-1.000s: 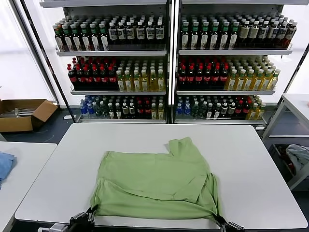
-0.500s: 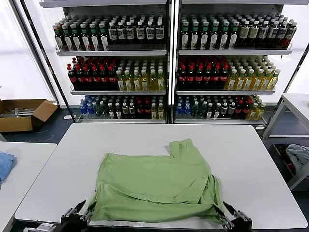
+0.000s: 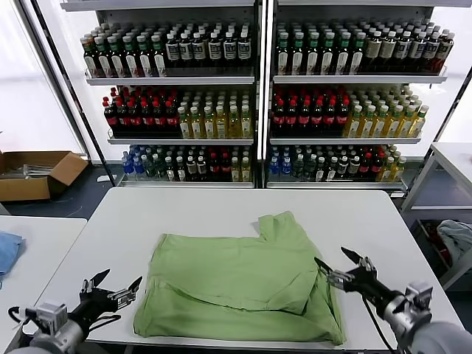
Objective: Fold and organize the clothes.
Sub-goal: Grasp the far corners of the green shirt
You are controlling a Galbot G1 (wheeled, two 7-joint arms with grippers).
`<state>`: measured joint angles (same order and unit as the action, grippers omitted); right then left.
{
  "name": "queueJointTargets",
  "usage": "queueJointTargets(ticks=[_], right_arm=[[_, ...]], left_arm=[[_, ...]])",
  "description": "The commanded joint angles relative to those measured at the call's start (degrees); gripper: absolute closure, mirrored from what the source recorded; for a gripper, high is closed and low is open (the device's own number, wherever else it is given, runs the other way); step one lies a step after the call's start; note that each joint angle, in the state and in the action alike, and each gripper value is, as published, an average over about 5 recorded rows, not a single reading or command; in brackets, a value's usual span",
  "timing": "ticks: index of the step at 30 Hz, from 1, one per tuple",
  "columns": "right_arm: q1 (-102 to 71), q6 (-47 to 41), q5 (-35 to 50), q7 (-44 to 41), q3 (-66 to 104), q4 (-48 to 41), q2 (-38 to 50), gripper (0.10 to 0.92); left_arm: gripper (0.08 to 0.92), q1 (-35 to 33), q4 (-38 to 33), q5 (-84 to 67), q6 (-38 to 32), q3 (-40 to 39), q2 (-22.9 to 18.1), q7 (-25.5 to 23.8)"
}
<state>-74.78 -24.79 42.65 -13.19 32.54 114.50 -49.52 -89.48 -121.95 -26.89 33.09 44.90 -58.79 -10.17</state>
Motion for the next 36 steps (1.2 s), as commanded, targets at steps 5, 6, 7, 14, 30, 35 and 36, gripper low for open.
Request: queueJointTargets(ticks=[5,6,7,14,30,35,36], right_arm=[[29.9,-3.9,-4.0,-6.1,-18.7,-22.2,0.2,0.203],[31.3,-3.9,-4.6,-6.3,-19.9,-24.2,-0.5,0.203],[32.4,-3.9,-5.0,-6.4,-20.8,-26.0,-1.3,0.203],[39.0,-4.4,-9.5,-5.9,-24.4,-37.1,-7.8,0.203],[44.7,-3.7,-15.2,-5.6,-27.1,-49.7,-16.6,0.203],[44.0,-3.7,-15.7,-5.6,-27.2,-49.9,-16.7,0.215],[43.8,-3.7,-15.8,-5.6,-27.2,-49.8,-16.7,0.229]], left_arm=[[0.177,25.4,21.7,-5.5,-0.1,-16.3,7.2,-1.4],[0.177,27.3,23.5,-5.7,-0.1,-17.8,7.1,-1.3],[0.177,29.0,25.2,-5.9,-0.1,-19.1,7.0,-1.1],[0.177,37.6,33.5,-5.6,0.0,-25.7,5.4,0.5],[0.177,40.3,38.8,-3.5,-0.1,-28.7,2.2,1.1],[0.178,40.0,38.5,-2.4,-0.1,-29.3,0.9,1.0],[0.188,39.9,38.4,-2.2,-0.1,-29.4,0.8,1.0]])
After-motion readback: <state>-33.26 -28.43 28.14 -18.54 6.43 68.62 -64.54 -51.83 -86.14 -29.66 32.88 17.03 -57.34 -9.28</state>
